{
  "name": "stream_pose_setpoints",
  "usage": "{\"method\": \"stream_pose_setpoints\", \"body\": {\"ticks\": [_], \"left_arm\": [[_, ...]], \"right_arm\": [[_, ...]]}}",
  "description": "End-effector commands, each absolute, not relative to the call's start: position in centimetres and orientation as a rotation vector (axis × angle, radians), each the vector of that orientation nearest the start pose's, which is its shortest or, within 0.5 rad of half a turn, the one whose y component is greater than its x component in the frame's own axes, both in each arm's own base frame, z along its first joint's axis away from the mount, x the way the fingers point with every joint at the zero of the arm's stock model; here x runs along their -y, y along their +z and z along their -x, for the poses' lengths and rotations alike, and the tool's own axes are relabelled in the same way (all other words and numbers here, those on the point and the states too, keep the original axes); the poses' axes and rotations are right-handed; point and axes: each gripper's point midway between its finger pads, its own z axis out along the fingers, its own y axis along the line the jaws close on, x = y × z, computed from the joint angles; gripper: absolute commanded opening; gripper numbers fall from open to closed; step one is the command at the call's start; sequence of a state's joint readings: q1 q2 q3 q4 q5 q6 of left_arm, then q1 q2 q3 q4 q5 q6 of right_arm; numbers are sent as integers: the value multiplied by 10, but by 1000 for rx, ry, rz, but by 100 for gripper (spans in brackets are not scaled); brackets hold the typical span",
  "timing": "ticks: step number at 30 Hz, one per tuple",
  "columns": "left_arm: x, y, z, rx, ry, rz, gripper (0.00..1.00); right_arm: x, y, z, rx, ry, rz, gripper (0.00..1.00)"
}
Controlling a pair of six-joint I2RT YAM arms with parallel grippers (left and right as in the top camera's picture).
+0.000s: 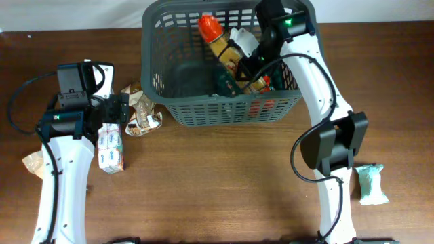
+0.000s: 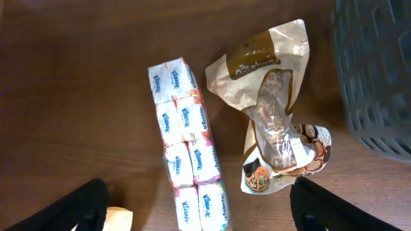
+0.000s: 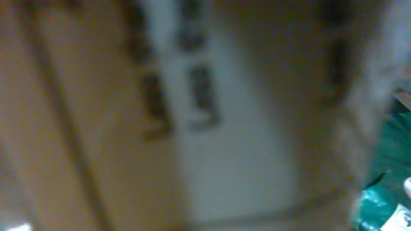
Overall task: Pack container
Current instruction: 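Carry the tube snack over the basket and release it inside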
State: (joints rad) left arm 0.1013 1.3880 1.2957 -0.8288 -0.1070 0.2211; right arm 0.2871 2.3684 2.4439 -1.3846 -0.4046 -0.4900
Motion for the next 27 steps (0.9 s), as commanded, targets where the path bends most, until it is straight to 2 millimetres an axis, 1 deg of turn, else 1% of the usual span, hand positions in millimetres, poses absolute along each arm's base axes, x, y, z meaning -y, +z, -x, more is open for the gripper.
{"method": "stream_pose_setpoints", "body": {"ticks": [1, 2, 3, 4, 5, 7, 9, 10, 11, 13, 14, 16, 17, 18, 19, 21, 22, 23, 24, 25, 26, 27], "left_arm": [[-55, 212, -366, -2509, 256, -122, 85], [-55, 212, -366, -2509, 256, -122, 85], [-55, 212, -366, -2509, 256, -122, 85], [-55, 212, -366, -2509, 256, -122, 85], [-55, 212, -366, -2510, 256, -122, 85], [-55, 212, -366, -2509, 256, -122, 85], [-55, 212, -366, -2509, 256, -122, 84], [-55, 212, -366, -2509, 256, -122, 85], [-55, 212, -366, -2508, 256, -122, 85], [-55, 213, -367, -2507, 256, -122, 85], [-55, 212, -366, -2508, 256, -122, 85], [-55, 212, -366, -2509, 256, -122, 84], [-55, 212, -366, -2510, 256, -122, 85], [-55, 212, -366, -2511, 256, -122, 84], [-55, 212, -366, -2511, 256, -122, 85], [-55, 212, -366, -2511, 257, -122, 85], [-55, 212, -366, -2511, 256, -122, 84], [-55, 212, -366, -2511, 256, -122, 84], [-55, 212, -366, -2511, 256, -122, 85], [-55, 212, -366, -2510, 257, -122, 85], [-55, 212, -366, -2511, 256, -122, 85], [-55, 212, -366, -2510, 256, -122, 85]], "right_arm": [[-214, 190, -461, -2385, 534, 1277, 16], [-213, 190, -459, -2391, 536, 1286, 31], [-212, 189, -457, -2398, 539, 1287, 61], [-212, 189, -456, -2403, 541, 1287, 94], [-212, 189, -456, -2403, 541, 1286, 99], [-212, 191, -459, -2409, 533, 1257, 99], [-210, 196, -467, -2412, 498, 1206, 99], [-210, 203, -474, -2402, 477, 1167, 99], [-210, 213, -480, -2380, 468, 1123, 99], [-208, 244, -495, -2319, 455, 1012, 99], [-206, 264, -503, -2280, 451, 942, 99], [-191, 304, -519, -2223, 416, 764, 99], [-174, 326, -528, -2203, 373, 631, 99], [-153, 347, -535, -2185, 323, 483, 99], [-127, 366, -540, -2162, 271, 327, 99], [-70, 394, -540, -2122, 183, 54, 99], [-31, 402, -534, -2112, 146, -121, 99], [-12, 402, -530, -2115, 133, -202, 99], [16, 397, -522, -2132, 121, -321, 99], [44, 388, -512, -2159, 114, -442, 99], [65, 379, -502, -2185, 111, -553, 99], [91, 365, -487, -2216, 106, -703, 99]]}}
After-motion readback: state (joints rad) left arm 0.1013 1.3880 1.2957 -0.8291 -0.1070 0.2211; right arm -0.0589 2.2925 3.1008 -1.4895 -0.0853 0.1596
